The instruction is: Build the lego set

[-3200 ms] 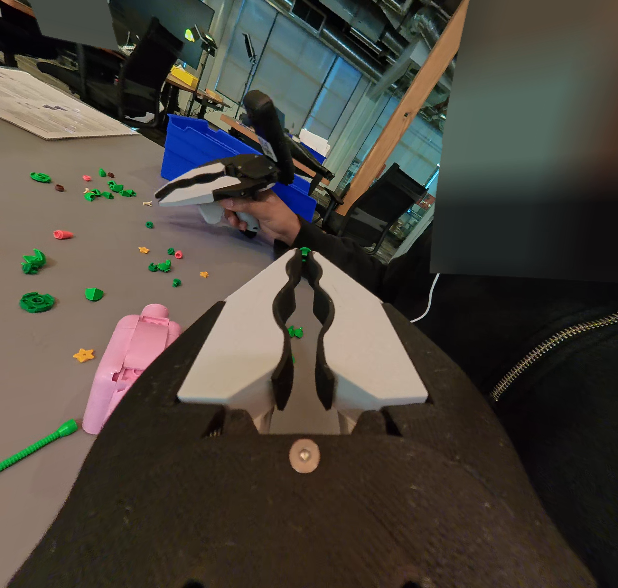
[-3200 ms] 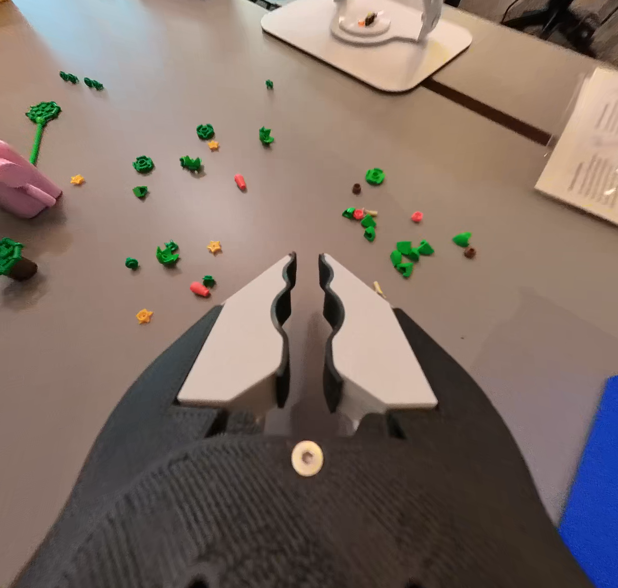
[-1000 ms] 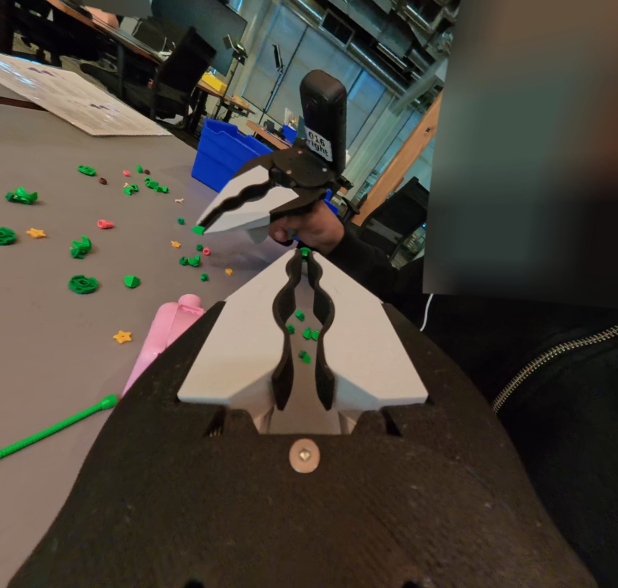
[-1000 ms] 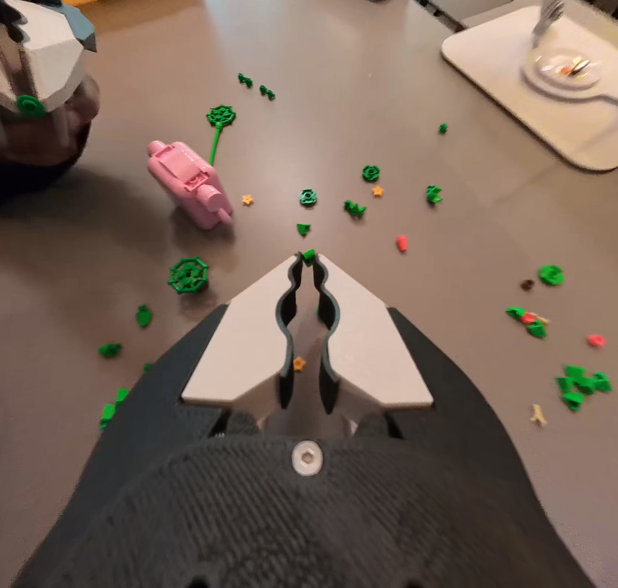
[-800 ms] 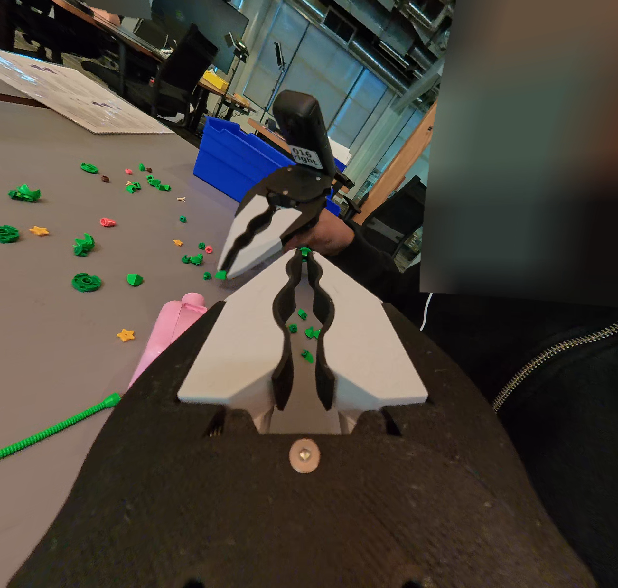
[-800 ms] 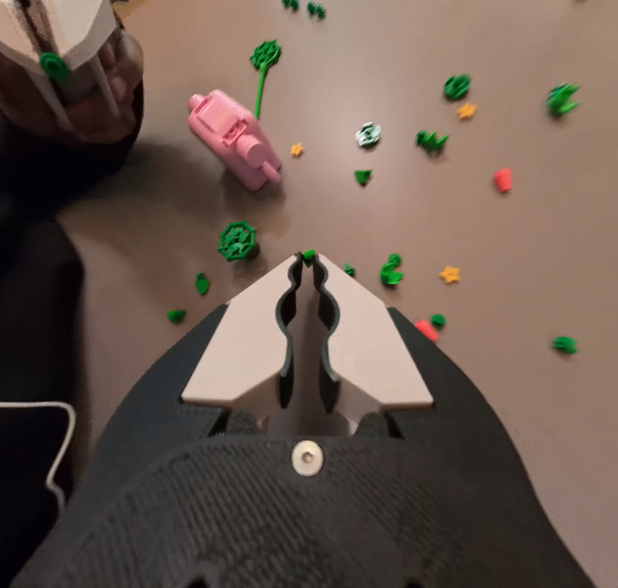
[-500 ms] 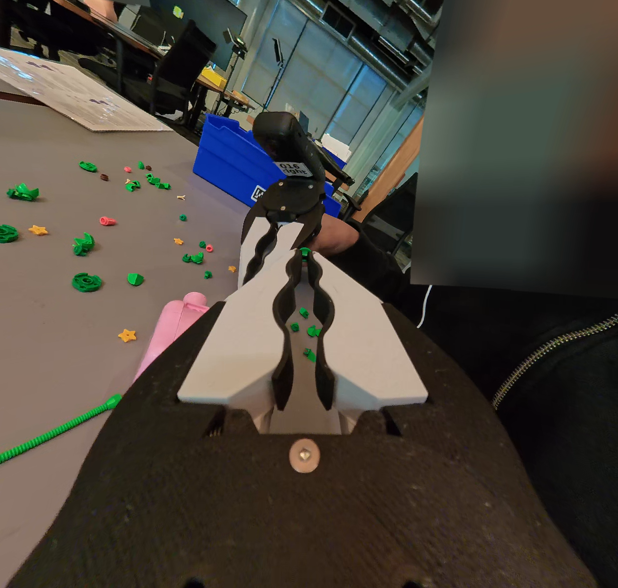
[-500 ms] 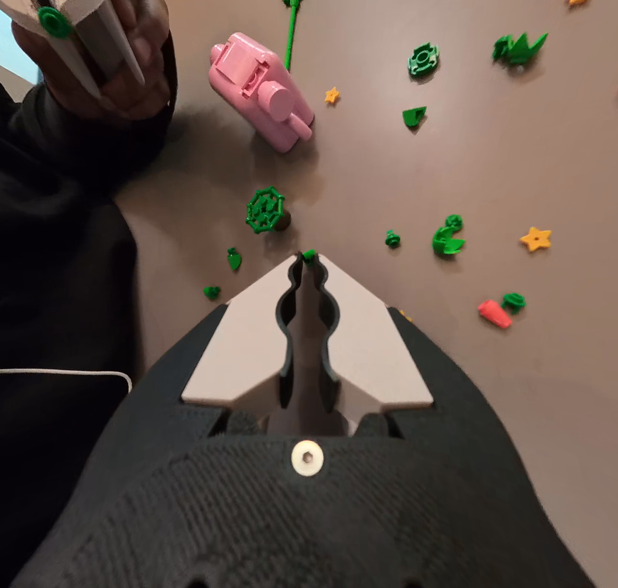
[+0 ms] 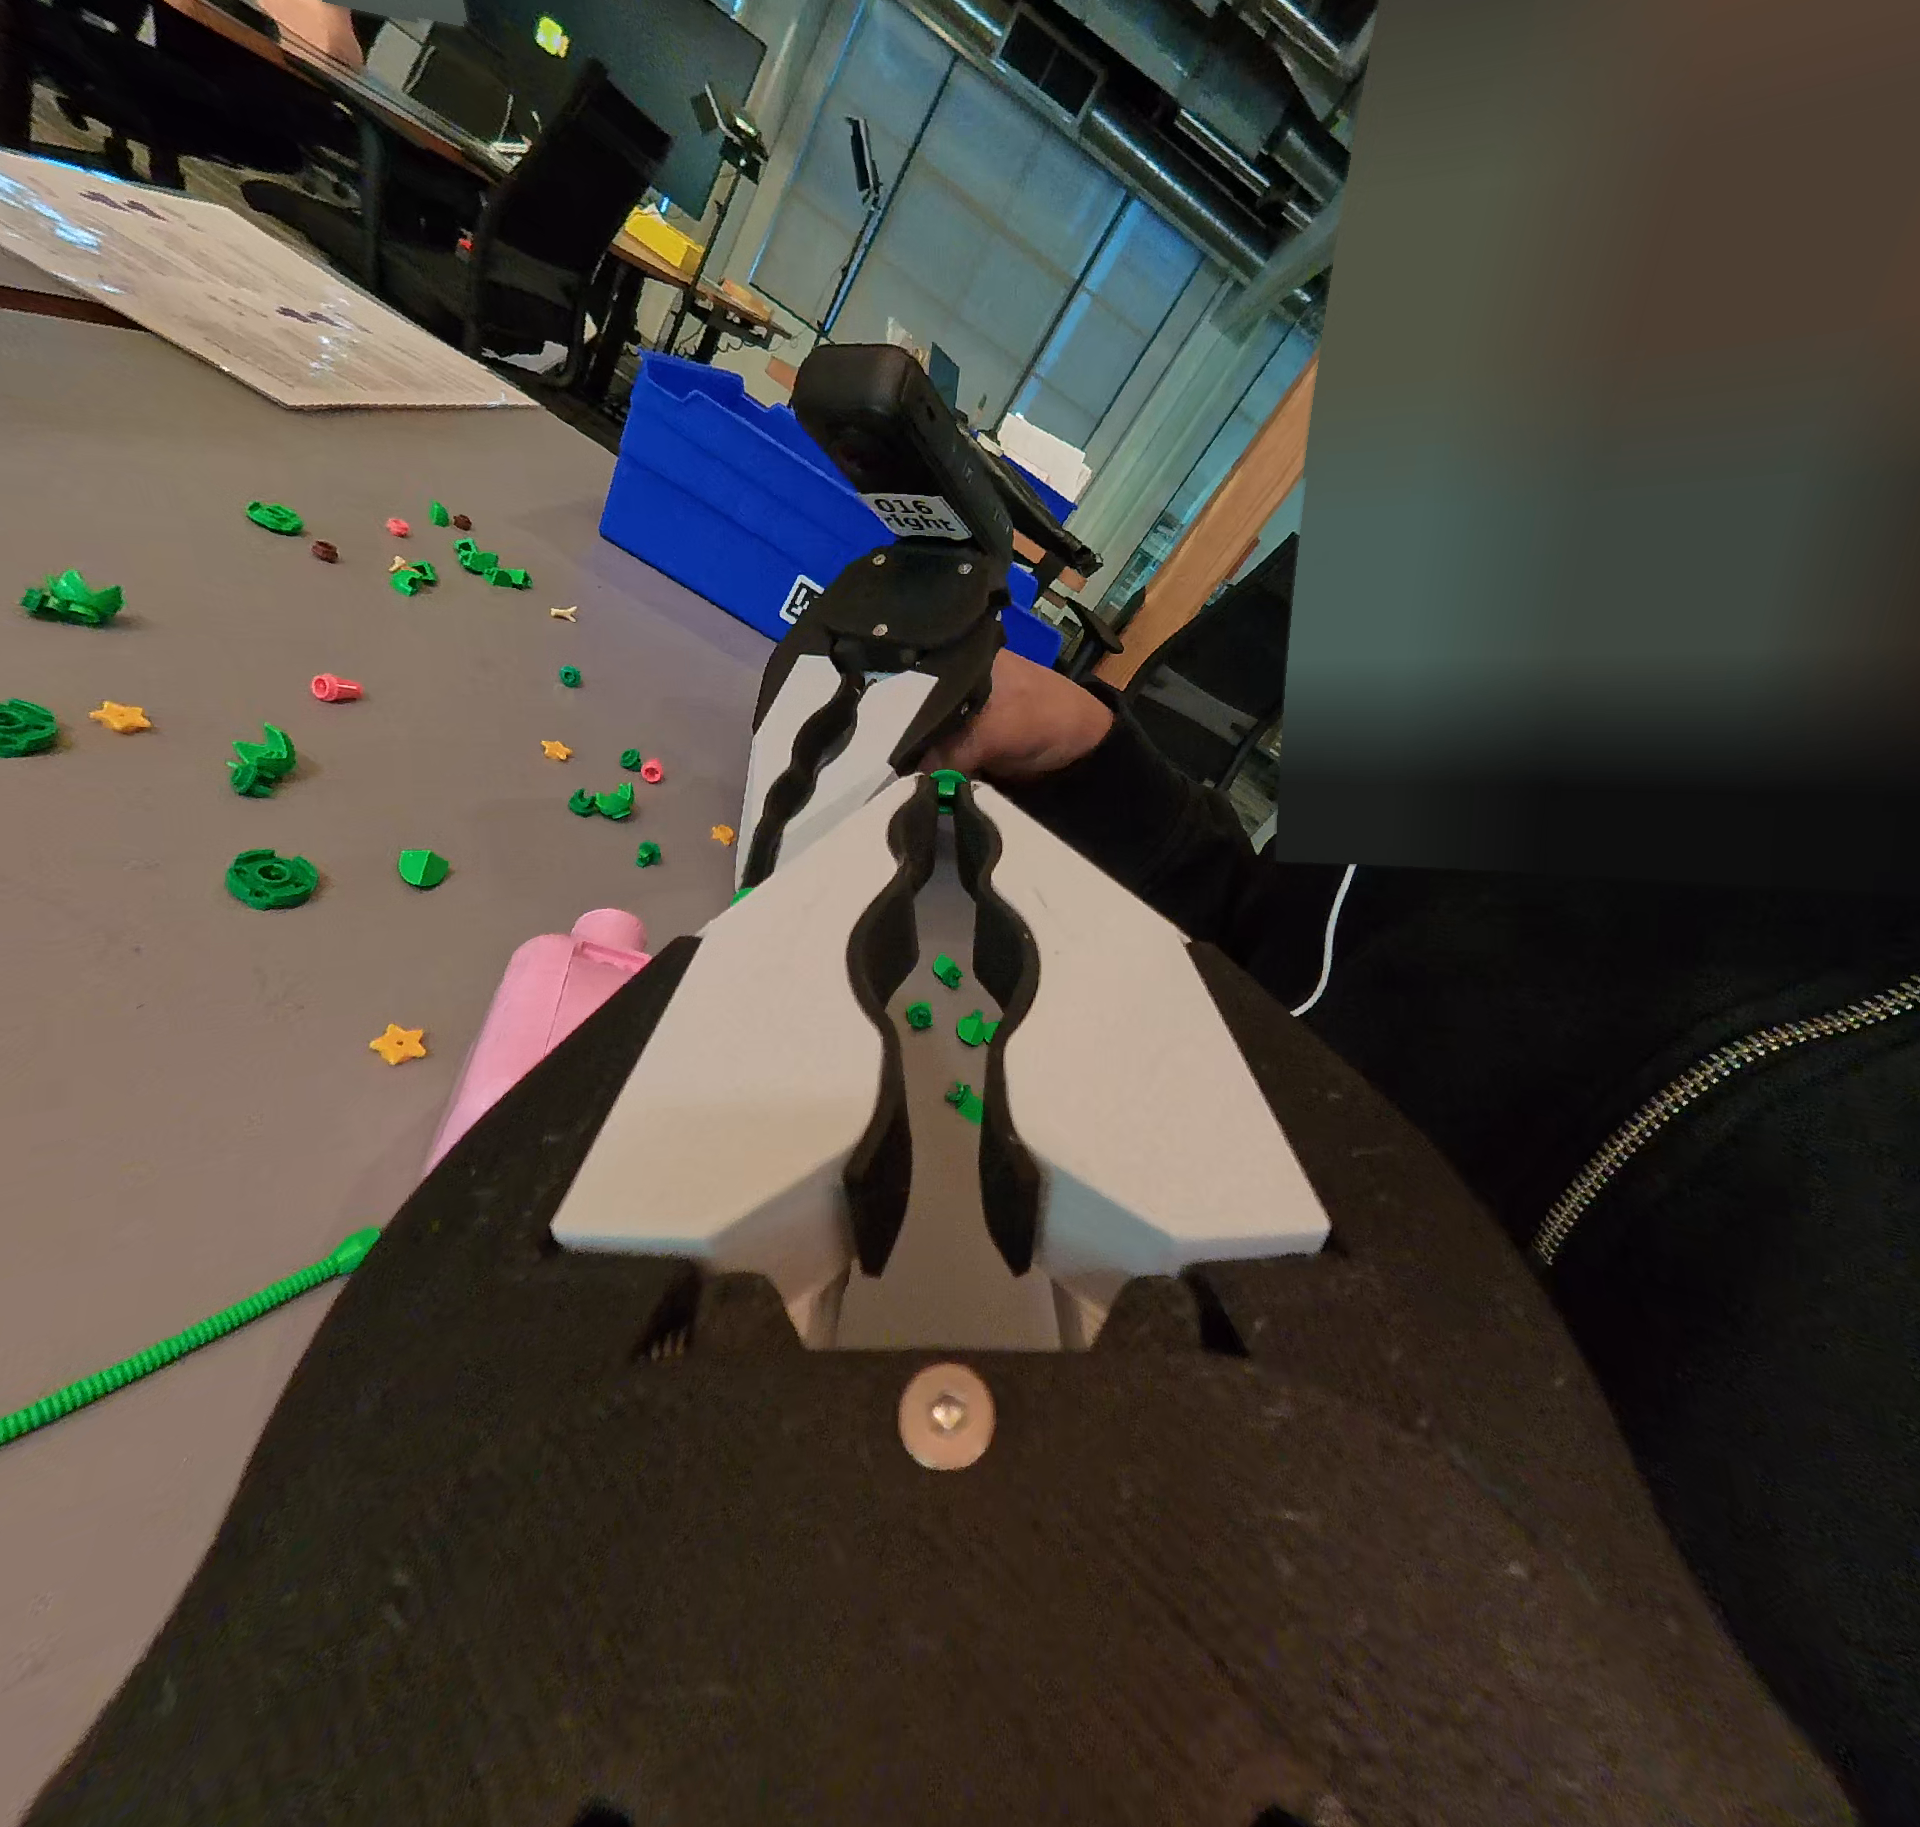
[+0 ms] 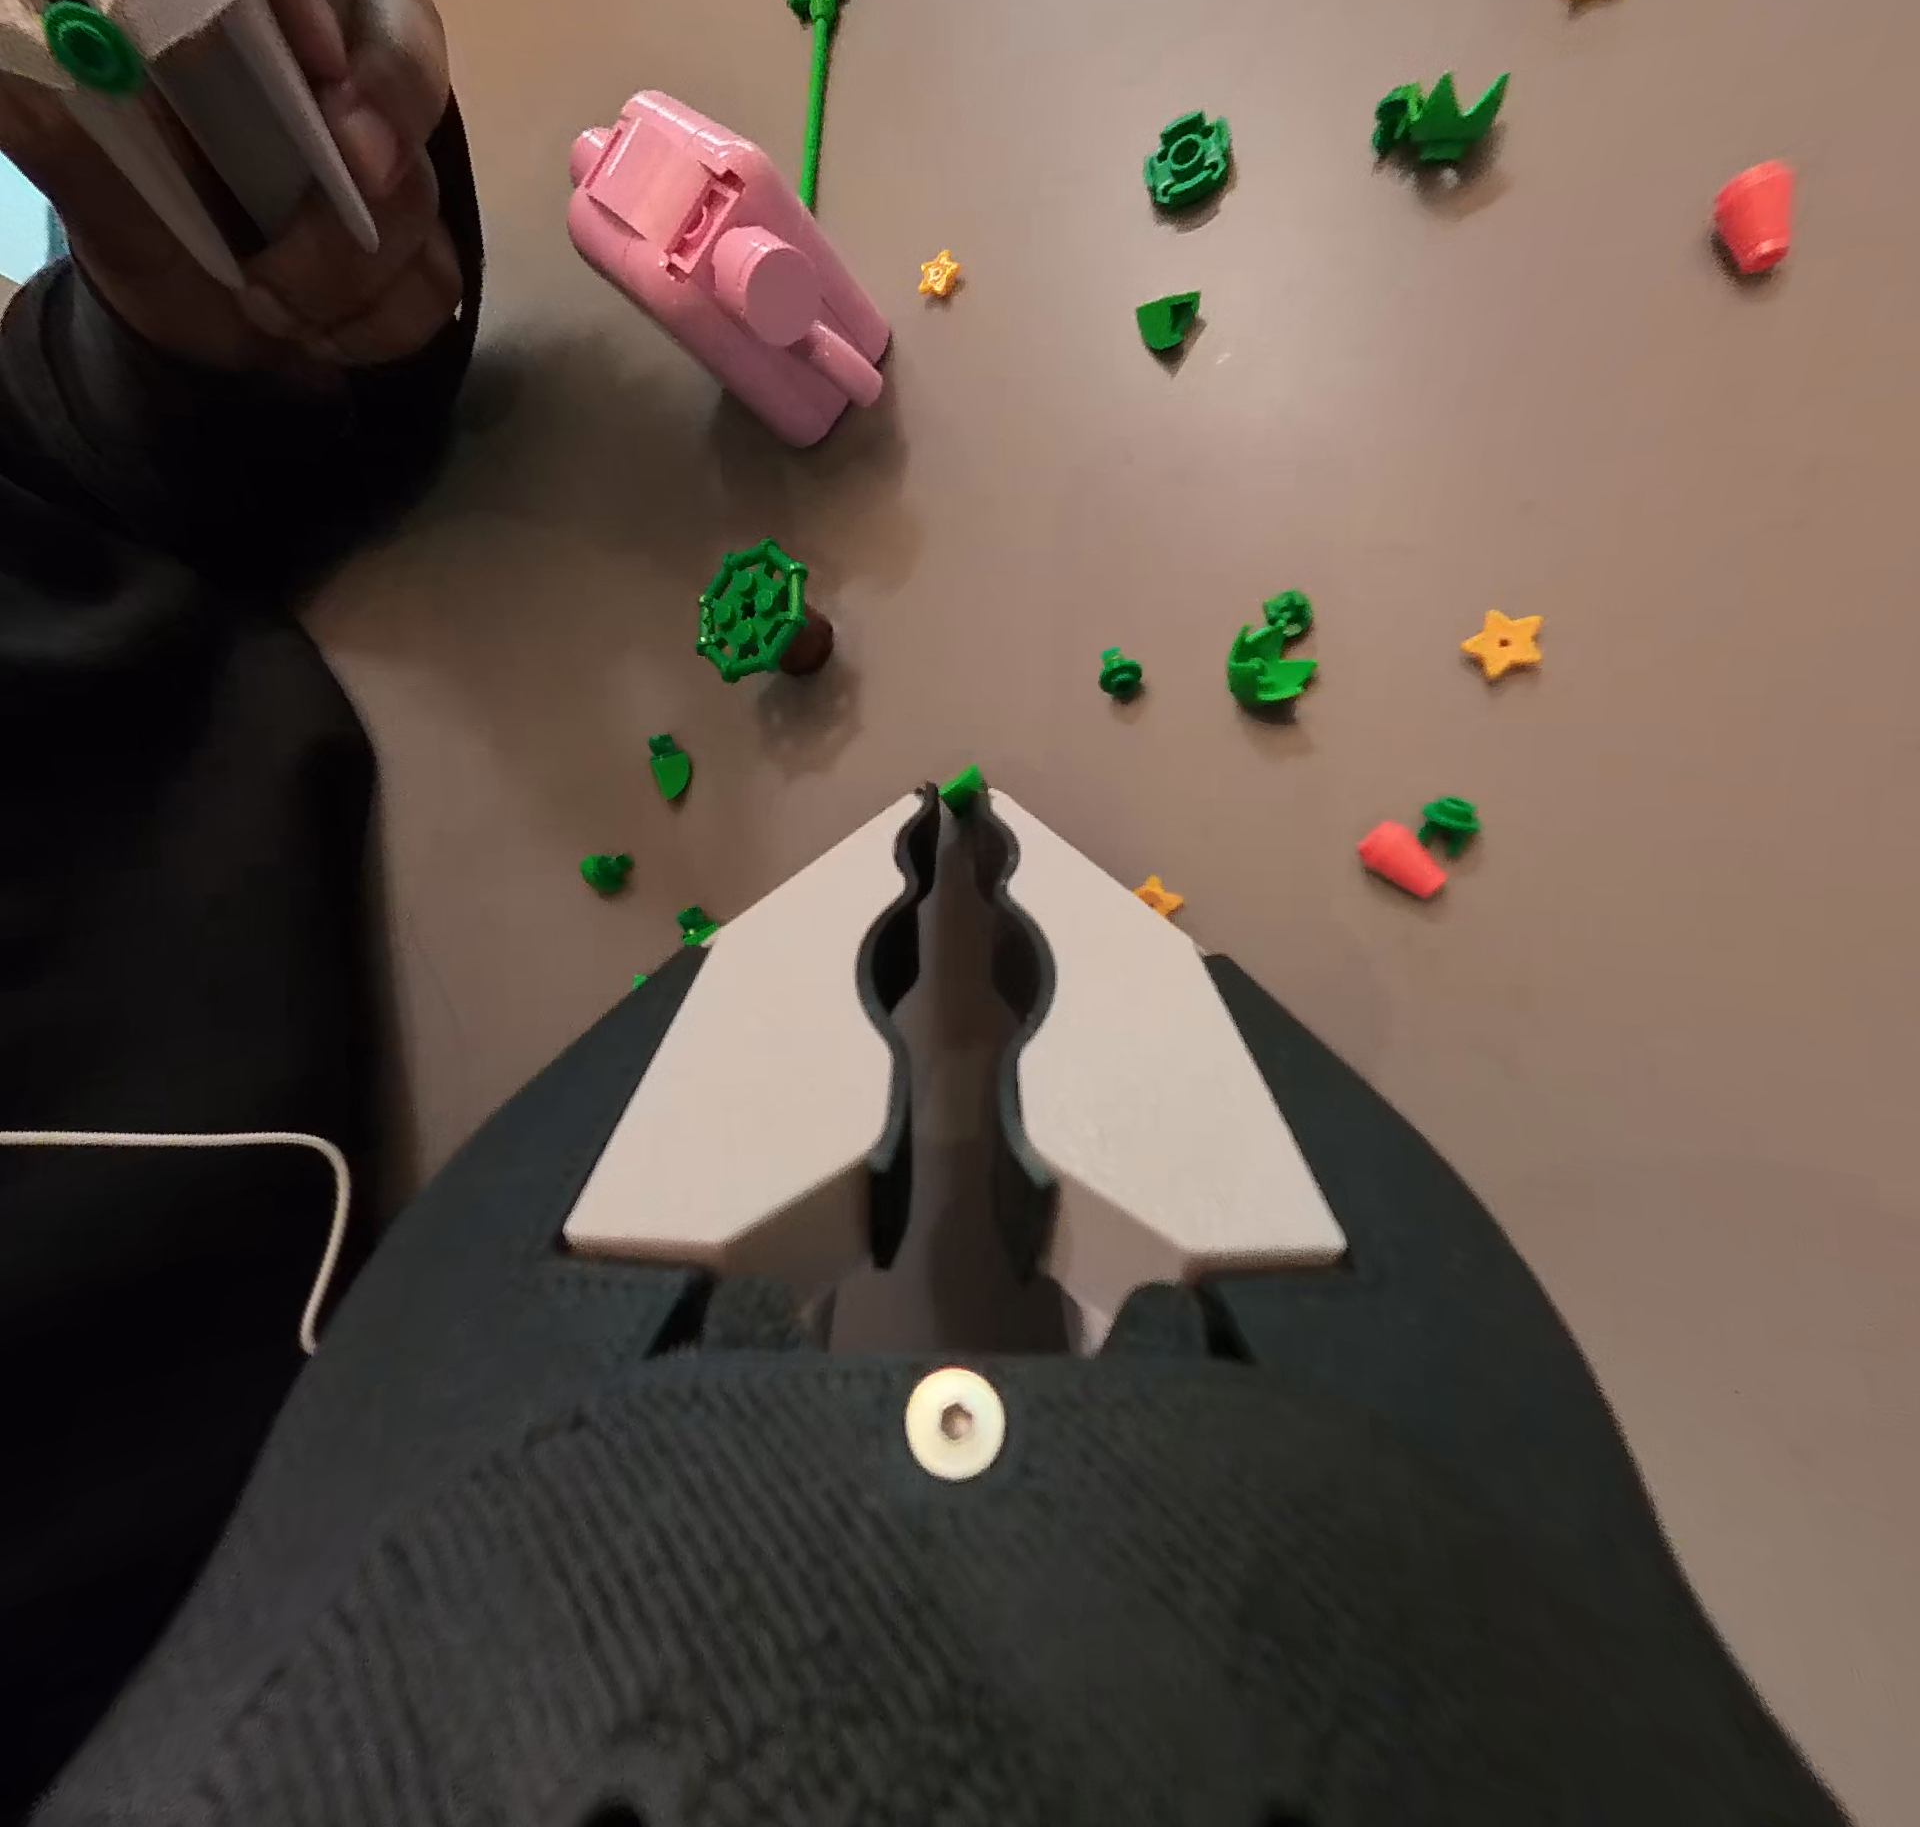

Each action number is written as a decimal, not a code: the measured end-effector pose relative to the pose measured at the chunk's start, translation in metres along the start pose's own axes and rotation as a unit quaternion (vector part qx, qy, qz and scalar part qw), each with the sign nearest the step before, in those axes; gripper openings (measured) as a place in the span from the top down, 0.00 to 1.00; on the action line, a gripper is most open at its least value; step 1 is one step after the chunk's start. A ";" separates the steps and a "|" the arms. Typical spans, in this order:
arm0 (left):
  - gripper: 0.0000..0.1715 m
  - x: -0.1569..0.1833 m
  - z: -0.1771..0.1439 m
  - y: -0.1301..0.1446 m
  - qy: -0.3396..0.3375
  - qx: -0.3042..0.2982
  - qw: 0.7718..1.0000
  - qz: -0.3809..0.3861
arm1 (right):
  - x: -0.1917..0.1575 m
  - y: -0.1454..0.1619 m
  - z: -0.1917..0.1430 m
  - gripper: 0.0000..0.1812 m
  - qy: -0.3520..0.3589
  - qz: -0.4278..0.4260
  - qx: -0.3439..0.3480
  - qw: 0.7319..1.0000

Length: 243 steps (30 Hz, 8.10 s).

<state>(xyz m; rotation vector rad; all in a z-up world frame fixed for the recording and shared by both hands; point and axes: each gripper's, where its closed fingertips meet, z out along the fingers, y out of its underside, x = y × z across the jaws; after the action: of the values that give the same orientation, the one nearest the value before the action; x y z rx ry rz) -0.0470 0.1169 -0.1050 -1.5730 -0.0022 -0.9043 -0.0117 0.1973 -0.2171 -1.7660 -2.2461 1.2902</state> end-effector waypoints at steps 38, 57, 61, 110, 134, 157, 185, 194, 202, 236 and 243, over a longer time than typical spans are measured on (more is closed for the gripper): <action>1.00 -0.003 0.003 0.005 0.000 -0.010 1.000 -0.006 | -0.012 -0.030 -0.008 0.98 0.088 -0.129 0.054 0.986; 1.00 -0.016 0.006 0.024 -0.043 -0.065 0.996 -0.041 | -0.097 -0.092 -0.001 0.98 -0.001 -0.253 0.261 0.932; 1.00 -0.014 0.006 0.022 -0.038 -0.059 0.997 -0.042 | -0.095 -0.090 0.002 0.98 0.013 -0.264 0.253 0.931; 1.00 -0.019 0.005 0.020 -0.037 -0.046 0.997 -0.049 | 0.008 -0.001 0.001 0.93 0.151 -0.199 -0.002 0.968; 1.00 -0.018 0.005 0.019 -0.032 -0.045 0.997 -0.051 | -0.003 -0.010 -0.004 0.94 0.143 -0.141 0.007 0.980; 1.00 -0.017 0.006 0.020 -0.030 -0.047 0.997 -0.053 | 0.002 -0.003 0.002 0.96 0.151 -0.146 -0.015 0.978; 1.00 0.001 0.005 0.001 0.004 -0.001 1.000 -0.025 | -0.068 -0.090 -0.049 0.96 -0.074 -0.074 0.328 0.939; 1.00 0.032 -0.015 -0.036 -0.001 0.112 0.990 0.087 | -0.127 -0.125 -0.043 0.96 -0.341 0.055 0.418 0.840; 1.00 0.053 -0.023 -0.044 0.032 0.161 0.981 0.104 | -0.157 -0.140 -0.042 0.96 -0.282 -0.036 0.471 0.835; 1.00 0.041 -0.015 -0.026 0.035 0.101 0.994 0.040 | -0.148 -0.125 -0.024 0.96 -0.242 -0.092 0.399 0.880; 1.00 0.042 -0.015 -0.025 0.056 0.102 0.993 0.008 | -0.150 -0.123 -0.024 0.96 -0.212 -0.131 0.396 0.884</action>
<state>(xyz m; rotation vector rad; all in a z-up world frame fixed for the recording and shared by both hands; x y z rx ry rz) -0.0381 0.0904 -0.0620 -1.3294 -0.0021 -0.9491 -0.0450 0.0867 -0.0597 -0.9189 -1.5834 2.2291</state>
